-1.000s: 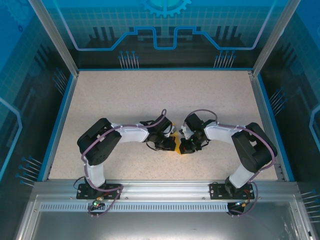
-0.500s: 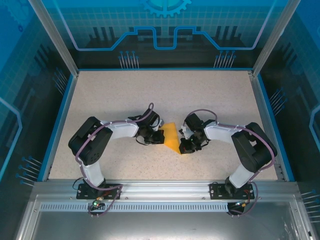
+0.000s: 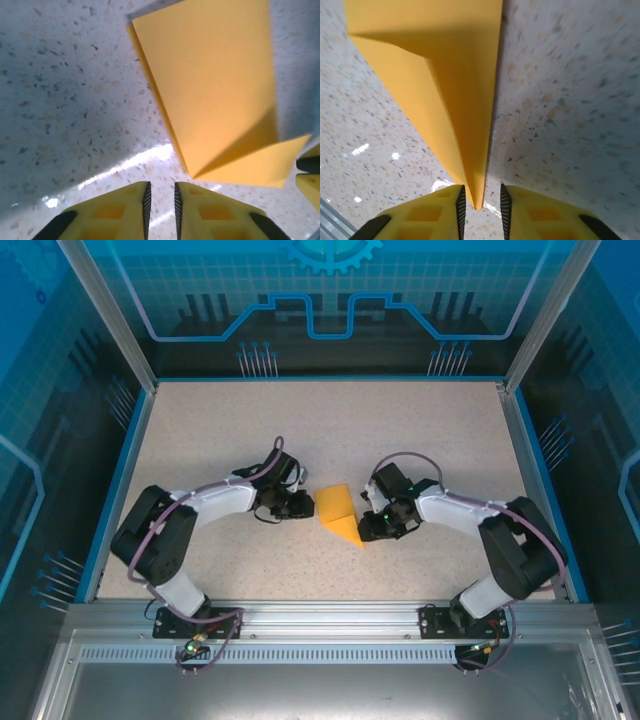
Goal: Fold a paper plane with a square sheet of paper (fold left side to right side)
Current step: Third fold the triangle at the center of the table, then fourth fold the wing at the center of the table.
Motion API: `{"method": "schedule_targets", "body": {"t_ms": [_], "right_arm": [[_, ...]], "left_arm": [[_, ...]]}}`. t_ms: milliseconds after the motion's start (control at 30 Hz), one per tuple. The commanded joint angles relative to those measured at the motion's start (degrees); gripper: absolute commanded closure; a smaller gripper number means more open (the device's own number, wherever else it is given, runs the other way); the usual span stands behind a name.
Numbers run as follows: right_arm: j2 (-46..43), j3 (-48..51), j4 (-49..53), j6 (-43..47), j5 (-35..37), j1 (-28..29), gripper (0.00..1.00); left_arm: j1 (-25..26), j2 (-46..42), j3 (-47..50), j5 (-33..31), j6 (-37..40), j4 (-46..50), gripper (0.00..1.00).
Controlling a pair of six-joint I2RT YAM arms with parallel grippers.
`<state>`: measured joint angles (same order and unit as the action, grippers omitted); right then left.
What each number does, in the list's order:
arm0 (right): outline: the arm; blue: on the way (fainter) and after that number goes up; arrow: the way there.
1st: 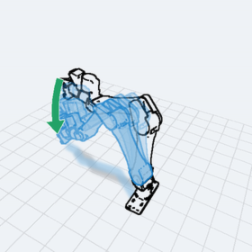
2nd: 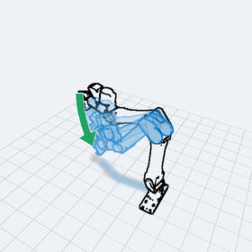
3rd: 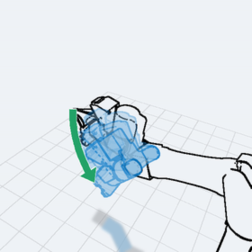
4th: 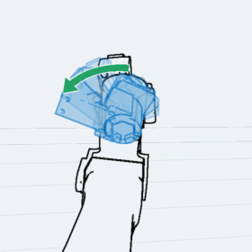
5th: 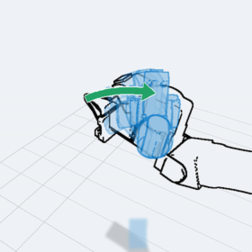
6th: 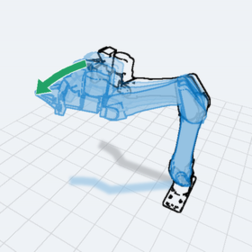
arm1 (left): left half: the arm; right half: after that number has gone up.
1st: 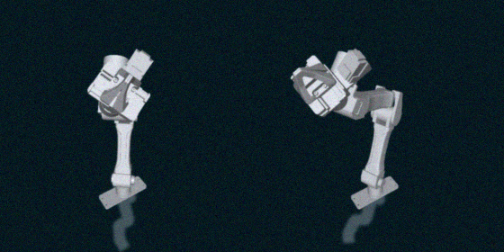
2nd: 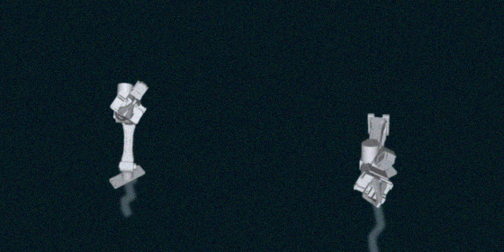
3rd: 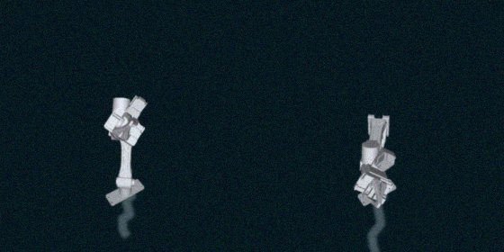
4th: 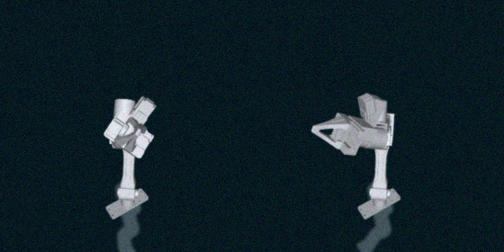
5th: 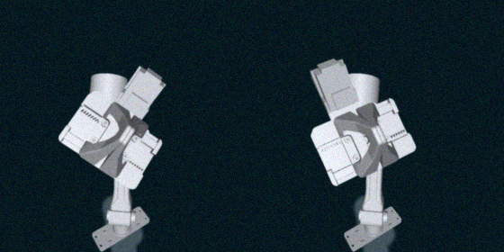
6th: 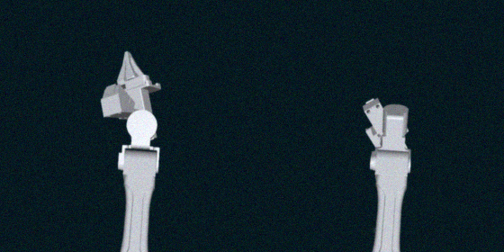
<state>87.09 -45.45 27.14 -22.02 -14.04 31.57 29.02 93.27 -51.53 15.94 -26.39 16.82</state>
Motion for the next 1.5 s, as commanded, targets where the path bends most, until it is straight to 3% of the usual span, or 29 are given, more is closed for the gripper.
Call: {"method": "schedule_targets", "body": {"t_ms": [0, 200, 400, 567, 900, 1233, 1467], "right_arm": [[-5.2, -1.7, 1.2, 3.9, 5.9, 0.2, 0.64], [-5.8, -0.3, -6.5, 9.4, 0.9, -0.1, 0.44], [1.7, -2.8, -12.3, 12.8, -8.0, -2.0, 0.44], [6.2, -4.6, -13.6, 13.3, -11.1, -2.6, 0.54], [8.1, -5.9, -12.2, 12.5, -8.7, -4.3, 0.95], [7.8, -5.3, -11.9, 12.6, -8.3, -5.2, 0.99], [7.6, -5.3, -12.1, 12.8, -8.5, -5.3, 0.97]], "left_arm": [[-0.3, -4.6, 2.8, 2.6, -3.9, -1.4, 0.64], [-0.2, -6.6, 8.7, 8.8, -14.7, -11.7, 0.53], [0.3, -5.5, 10.3, 10.2, -19.0, -14.9, 0.46], [1.2, -3.5, 10.8, 11.0, -21.8, -17.6, 0.43], [3.6, -0.8, 8.9, 10.6, -22.6, -18.3, 0.39], [5.7, 3.3, 6.8, 10.8, -24.2, -20.7, 0.39], [6.9, 5.9, 3.8, 10.8, -24.4, -21.2, 0.53]]}}
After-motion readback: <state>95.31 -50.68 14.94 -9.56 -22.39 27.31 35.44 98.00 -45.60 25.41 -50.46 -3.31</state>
